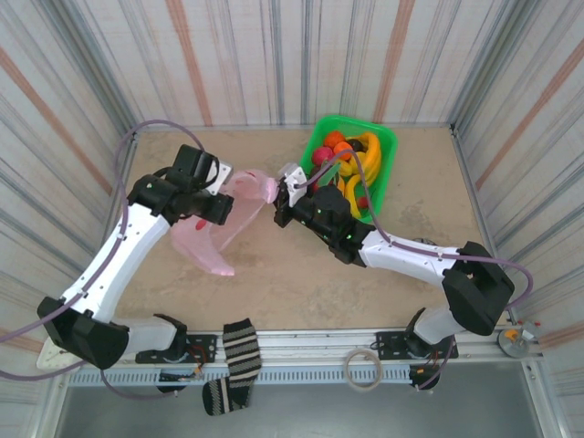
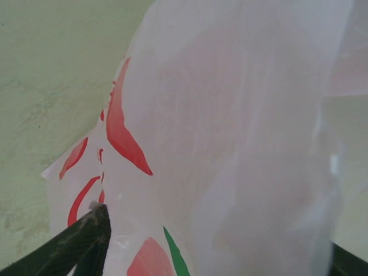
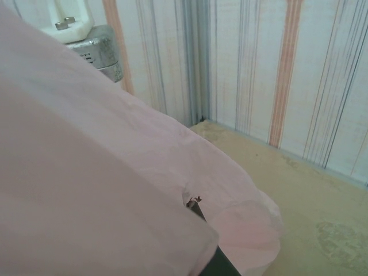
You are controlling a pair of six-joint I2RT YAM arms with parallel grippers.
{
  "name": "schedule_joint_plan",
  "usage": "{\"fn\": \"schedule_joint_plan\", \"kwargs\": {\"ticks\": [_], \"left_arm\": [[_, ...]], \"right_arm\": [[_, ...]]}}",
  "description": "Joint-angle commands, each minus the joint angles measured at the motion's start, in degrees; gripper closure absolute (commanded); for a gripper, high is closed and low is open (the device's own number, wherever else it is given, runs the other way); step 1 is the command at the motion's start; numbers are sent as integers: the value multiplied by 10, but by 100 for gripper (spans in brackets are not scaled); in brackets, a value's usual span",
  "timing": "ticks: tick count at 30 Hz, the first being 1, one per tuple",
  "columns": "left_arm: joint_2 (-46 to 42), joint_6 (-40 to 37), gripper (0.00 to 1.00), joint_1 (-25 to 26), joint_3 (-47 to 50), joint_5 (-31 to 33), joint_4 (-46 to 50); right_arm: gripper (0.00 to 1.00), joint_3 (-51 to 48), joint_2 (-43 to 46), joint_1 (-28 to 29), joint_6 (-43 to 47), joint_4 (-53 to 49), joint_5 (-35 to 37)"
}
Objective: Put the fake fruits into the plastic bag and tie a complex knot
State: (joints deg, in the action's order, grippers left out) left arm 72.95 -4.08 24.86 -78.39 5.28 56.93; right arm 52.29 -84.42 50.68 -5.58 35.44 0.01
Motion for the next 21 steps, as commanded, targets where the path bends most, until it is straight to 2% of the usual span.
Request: {"fn": "schedule_joint_plan", "kwargs": {"ticks": [1, 2, 5, 6, 7, 9, 15, 18, 21], "left_arm": [[-10, -26, 49, 3, 2, 56, -49], [-10, -30, 62, 3, 1, 64, -56], [-12, -40, 90, 2, -11, 75, -57], [-13, -43, 97, 2, -15, 75, -50], [-14, -44, 100, 1, -22, 76, -40], [-14, -44, 100, -1, -39, 68, -10], [-1, 19, 100, -31, -94, 33, 93], [11, 61, 100, -36, -116, 16, 112], [27, 93, 100, -42, -136, -6, 116]], "right_arm": [[100, 8, 25, -24, -72, -13, -21], [100, 3, 29, -40, -102, -17, -37], [100, -5, 37, -86, -184, -43, -77], [100, -3, 37, -101, -204, -61, -90], [100, -1, 34, -117, -223, -84, -102], [100, 5, 20, -151, -254, -124, -130], [89, 42, -43, -232, -324, -172, -210], [75, 61, -46, -237, -314, -175, -226], [55, 65, -38, -238, -315, -178, -241]]}}
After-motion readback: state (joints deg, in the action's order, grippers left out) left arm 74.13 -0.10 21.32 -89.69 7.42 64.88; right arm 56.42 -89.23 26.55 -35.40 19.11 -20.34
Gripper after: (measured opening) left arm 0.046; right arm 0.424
